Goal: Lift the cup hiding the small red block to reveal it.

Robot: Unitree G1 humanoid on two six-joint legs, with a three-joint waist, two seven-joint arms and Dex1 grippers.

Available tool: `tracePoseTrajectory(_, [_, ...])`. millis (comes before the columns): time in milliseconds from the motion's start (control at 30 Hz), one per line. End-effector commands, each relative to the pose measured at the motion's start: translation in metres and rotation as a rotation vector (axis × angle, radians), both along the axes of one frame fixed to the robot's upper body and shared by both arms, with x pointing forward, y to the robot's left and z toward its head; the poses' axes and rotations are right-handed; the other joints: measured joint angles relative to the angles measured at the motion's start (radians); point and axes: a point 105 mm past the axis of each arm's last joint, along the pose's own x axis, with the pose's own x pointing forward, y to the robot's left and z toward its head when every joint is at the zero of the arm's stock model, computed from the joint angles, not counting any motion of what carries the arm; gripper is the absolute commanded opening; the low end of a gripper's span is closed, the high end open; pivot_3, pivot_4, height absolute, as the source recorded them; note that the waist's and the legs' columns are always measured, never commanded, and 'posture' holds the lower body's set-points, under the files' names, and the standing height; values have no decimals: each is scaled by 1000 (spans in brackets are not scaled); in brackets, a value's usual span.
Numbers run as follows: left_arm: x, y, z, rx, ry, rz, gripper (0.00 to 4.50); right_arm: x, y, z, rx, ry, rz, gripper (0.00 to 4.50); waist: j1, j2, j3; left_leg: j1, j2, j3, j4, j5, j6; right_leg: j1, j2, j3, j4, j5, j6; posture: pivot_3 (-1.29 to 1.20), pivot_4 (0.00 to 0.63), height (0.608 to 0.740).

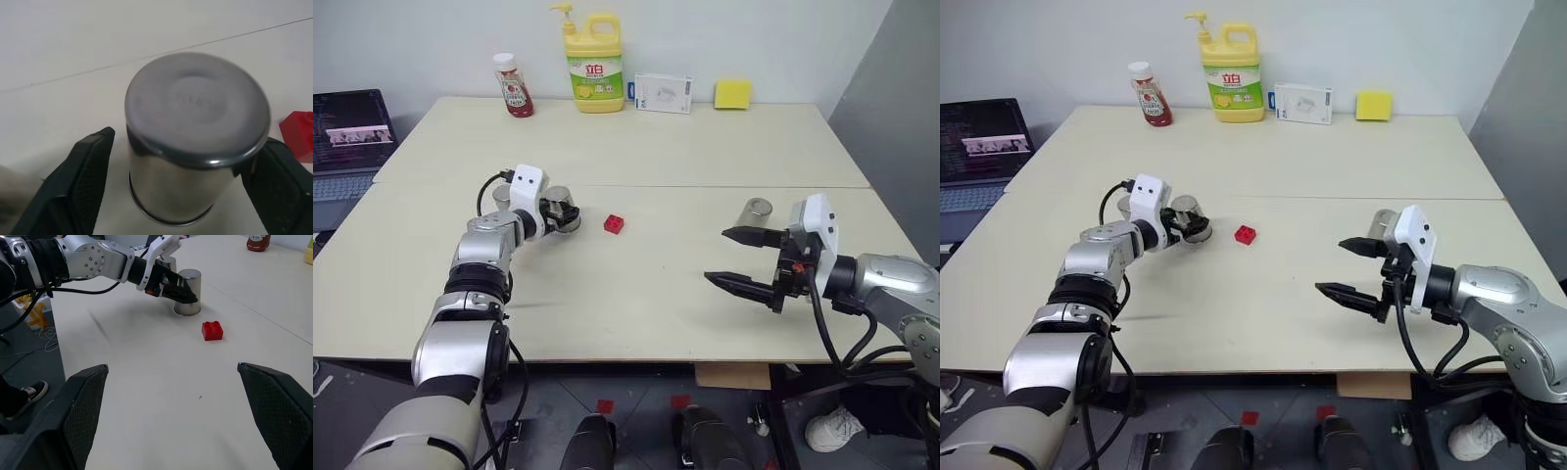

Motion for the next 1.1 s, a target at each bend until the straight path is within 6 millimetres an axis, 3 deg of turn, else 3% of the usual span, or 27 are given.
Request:
tracePoseTrajectory(33, [7, 2, 47, -10, -143, 11, 4459, -2, 0, 9, -3, -46, 12, 4500, 0, 0, 0, 0, 0, 0, 0, 0, 0, 0, 0, 0, 0, 0, 0, 0, 150, 740])
tracePoseTrajectory(233, [-3, -12, 99, 29, -303, -84, 4459, -1, 1, 10, 4, -52, 8, 4500, 0, 0, 0, 0, 0, 0, 0, 0, 0, 0, 0, 0, 0, 0, 0, 0, 150, 740])
tracePoseTrajectory(467, [-39, -3, 124, 185, -323, -186, 4459, 5, -1, 15, 19, -84, -24, 4500, -11, 0, 0, 1, 1, 1, -2, 0, 0, 0, 0, 1, 0, 0, 0, 0, 150, 740])
tracePoseTrajectory(633, [-84, 4, 114, 272, -207, -380, 4459, 11, -3, 16, 21, -125, -54, 4500, -16, 0, 0, 2, 1, 1, -2, 0, 0, 0, 1, 1, 0, 0, 0, 0, 150, 740])
tracePoseTrajectory(800, [-117, 17, 98, 281, -80, -469, 4459, 13, -5, 10, 6, -123, -49, 4500, -14, 0, 0, 2, 1, 1, -2, 0, 0, 0, 0, 1, 0, 0, 0, 0, 150, 740])
tracePoseTrajectory(967, [-142, 23, 82, 267, 9, -523, 4459, 10, -10, 5, -12, -67, -11, 4500, -9, 0, 0, 2, 1, 1, -2, 0, 0, 0, 0, 1, -1, -1, -1, 0, 150, 740])
tracePoseTrajectory(1100, [-149, 27, 74, 265, 32, -513, 4459, 8, -12, 2, -28, -44, 10, 4500, -3, 0, 0, 2, 2, 1, -2, 0, 0, 0, 0, 0, -1, -1, -1, 0, 150, 740])
